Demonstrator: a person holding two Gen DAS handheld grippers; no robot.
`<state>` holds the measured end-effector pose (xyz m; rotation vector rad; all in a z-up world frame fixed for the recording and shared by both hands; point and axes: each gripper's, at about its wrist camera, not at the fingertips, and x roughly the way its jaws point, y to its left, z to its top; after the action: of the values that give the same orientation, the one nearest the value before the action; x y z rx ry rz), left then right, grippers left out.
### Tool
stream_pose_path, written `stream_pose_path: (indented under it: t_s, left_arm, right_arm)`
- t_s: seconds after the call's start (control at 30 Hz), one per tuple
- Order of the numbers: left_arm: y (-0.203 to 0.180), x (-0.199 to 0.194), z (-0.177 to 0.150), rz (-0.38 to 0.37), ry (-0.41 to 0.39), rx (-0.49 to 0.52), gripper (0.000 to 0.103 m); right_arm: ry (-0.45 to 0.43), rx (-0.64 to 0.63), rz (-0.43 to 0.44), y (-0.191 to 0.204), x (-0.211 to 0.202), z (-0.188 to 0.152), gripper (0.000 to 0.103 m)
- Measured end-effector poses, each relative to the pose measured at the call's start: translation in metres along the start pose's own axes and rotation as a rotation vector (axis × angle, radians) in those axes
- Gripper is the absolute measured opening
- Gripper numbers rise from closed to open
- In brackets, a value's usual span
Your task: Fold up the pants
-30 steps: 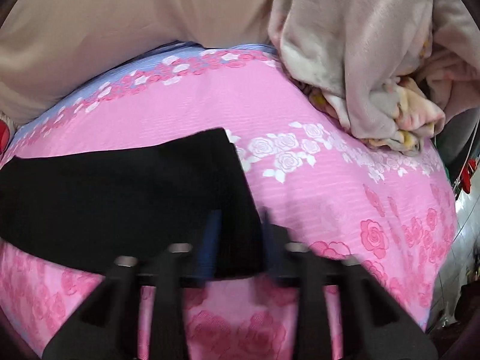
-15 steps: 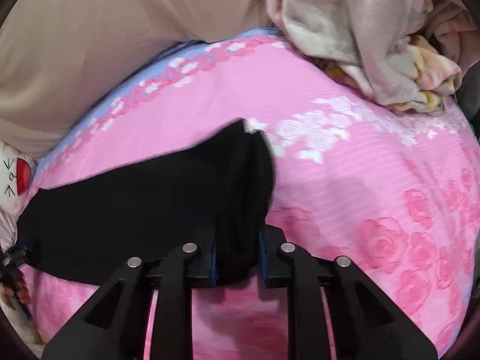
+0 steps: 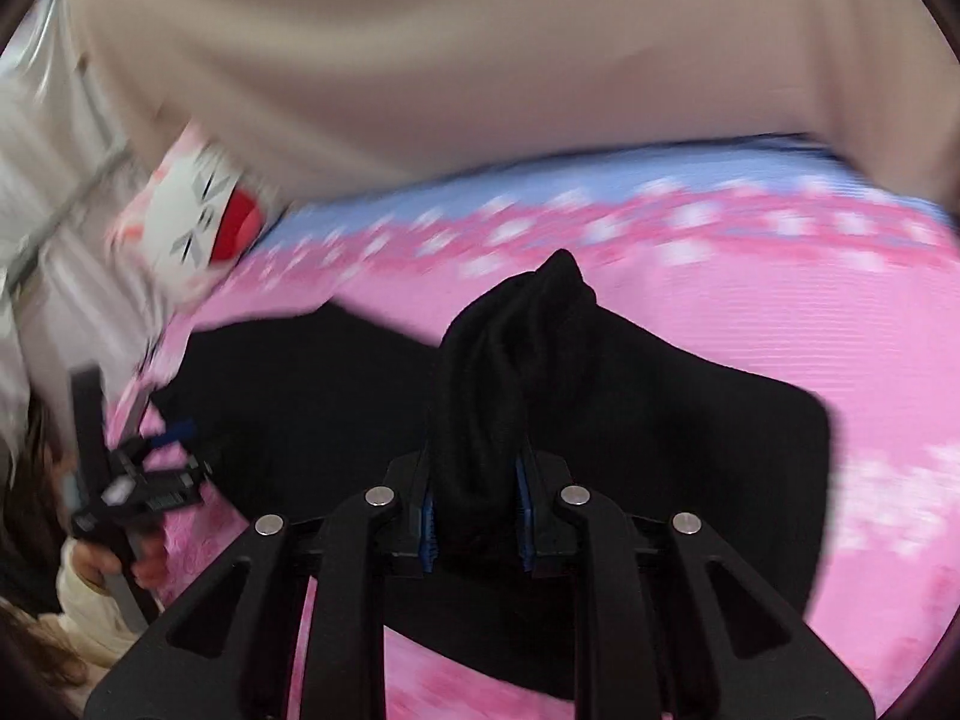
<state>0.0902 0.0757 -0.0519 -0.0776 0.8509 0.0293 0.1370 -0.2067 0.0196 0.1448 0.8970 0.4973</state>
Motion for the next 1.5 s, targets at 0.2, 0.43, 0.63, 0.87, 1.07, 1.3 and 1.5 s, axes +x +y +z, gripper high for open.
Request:
stream_pose_path:
  t_s: [0.2, 0.43, 0.63, 0.87, 1.07, 1.3, 1.5]
  left_arm:
    - [0.055, 0.001, -0.004, 0.046, -0.002, -0.068, 0.097]
    - [0.066, 0.011, -0.007, 0.02, 0.006, -0.089, 0.097]
    - [0.06, 0.011, -0.006, -0.003, 0.004, -0.057, 0.097]
    - [0.082, 0.008, -0.009, 0.017, 0.012, -0.098, 0.097]
    - [0.1, 0.008, -0.008, 0.043, 0.01, -0.127, 0.097]
    - [0.105, 0.001, -0.008, 0.052, -0.001, -0.127, 0.097]
    - [0.11, 0.01, -0.012, 0.062, 0.028, -0.129, 0.097]
  right_arm:
    - [0.064, -0.068, 0.009, 0.031, 0.056, -0.024, 0.036]
    - [0.029, -0.076, -0.022, 0.038, 0.027, -0.024, 0.059]
    - [0.043, -0.273, -0.165, 0.075, 0.046, -0.04, 0.073]
    - [0.067, -0.306, -0.265, 0.079, 0.061, -0.04, 0.034]
    - [0.027, -0.205, -0.186, 0.085, 0.053, -0.014, 0.016]
    - [0.039, -0.258, -0.068, 0.133, 0.082, -0.006, 0.016]
    - [0.056, -0.301, -0.048, 0.142, 0.105, -0.02, 0.023]
